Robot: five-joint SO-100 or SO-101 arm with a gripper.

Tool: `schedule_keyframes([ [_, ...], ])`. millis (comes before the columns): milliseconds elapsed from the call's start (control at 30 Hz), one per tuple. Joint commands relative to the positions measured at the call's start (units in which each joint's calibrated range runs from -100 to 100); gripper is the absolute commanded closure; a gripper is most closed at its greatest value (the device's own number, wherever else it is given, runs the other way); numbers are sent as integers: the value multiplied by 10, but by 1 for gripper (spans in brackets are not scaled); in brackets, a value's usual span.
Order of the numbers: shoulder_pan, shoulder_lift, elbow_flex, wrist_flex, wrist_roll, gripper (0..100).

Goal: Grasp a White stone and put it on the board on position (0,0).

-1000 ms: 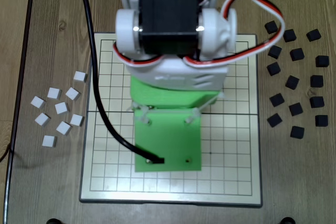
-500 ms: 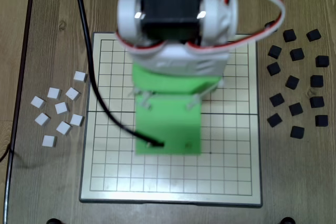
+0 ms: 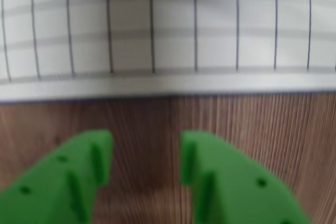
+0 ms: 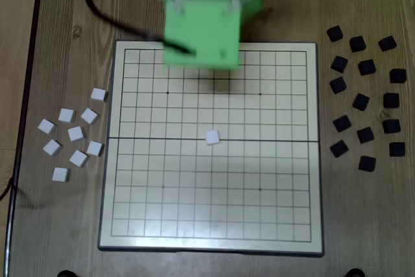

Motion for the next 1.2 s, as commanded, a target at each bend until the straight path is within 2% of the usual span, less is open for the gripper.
schedule_keyframes([
  [0,10,-161,105,-21,-2,91],
  [267,5,-328,314,-100,-8,92],
  [600,7,-441,457,-135,-2,93],
  [900,12,-510,532,-125,18,94],
  [1167,10,-531,532,-85,31,94],
])
